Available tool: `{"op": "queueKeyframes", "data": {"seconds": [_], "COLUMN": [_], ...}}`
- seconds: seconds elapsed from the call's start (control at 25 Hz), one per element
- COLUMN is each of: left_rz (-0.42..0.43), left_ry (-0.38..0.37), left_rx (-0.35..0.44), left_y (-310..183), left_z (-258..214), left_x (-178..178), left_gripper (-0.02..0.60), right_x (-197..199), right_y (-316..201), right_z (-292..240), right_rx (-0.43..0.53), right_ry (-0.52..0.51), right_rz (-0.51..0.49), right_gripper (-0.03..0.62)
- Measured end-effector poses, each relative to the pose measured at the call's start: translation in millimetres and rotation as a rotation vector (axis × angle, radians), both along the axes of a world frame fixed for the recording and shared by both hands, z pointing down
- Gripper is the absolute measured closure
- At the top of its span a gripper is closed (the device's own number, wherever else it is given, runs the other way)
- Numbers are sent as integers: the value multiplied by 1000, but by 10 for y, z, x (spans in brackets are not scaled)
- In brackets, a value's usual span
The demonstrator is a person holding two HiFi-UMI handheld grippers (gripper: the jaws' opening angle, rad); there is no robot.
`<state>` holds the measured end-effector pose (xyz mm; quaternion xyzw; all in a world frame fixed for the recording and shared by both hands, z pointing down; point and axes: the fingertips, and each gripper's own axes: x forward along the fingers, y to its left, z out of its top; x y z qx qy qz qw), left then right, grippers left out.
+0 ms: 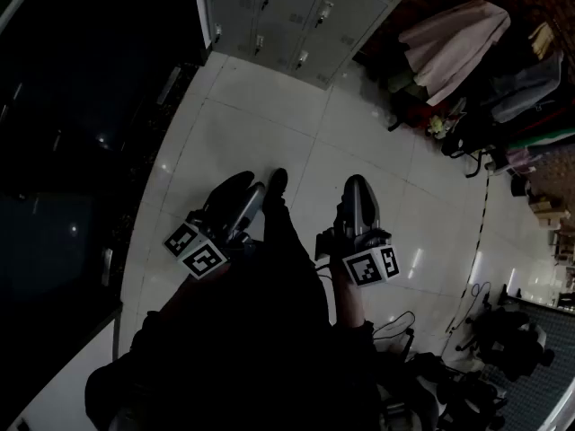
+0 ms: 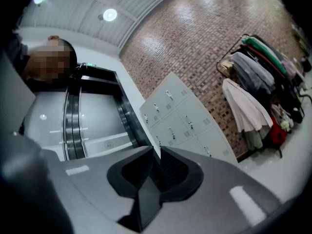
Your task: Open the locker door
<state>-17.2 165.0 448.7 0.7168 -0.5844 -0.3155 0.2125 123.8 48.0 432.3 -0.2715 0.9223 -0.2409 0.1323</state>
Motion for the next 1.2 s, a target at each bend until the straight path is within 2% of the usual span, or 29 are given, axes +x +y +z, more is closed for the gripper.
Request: {"op": "queueKeyframes", "data": {"seconds": [0.16, 0.32, 0.56, 0.68, 0.92, 1.08, 1.2], "left_rz": [-27, -51, -79, -95, -65, -23, -15], "left_ry": [-174, -267, -320, -354, -379, -363, -361], "left_rx": [-44, -77, -103, -124, -167, -154, -134], "left_y": [-691, -1594, -2807, -3087, -3662, -4137, -4464], "left_z": [33, -59, -184, -148, 17, 123, 87], "left_x": [-237, -604, -1059, -1234, -1526, -1749, -2041], "left_gripper": [394, 382, 382, 382, 382, 382, 382], "right_x": [-368, -829, -1439, -1717, -2267, -2673, -3063], "right_y": [-753, -1689, -3102, -3547, -4359, -4992, -5539], "right_z": [-64, -152, -174, -168, -143, -126, -191], "right_rx": [167, 327, 392, 413, 464, 483, 497], "right_ry": [119, 262, 337, 340, 362, 389, 415], "right_rz": [8, 10, -22, -41, -48, -22, 0], "right_gripper": [565, 565, 554, 548, 545, 542, 529]}}
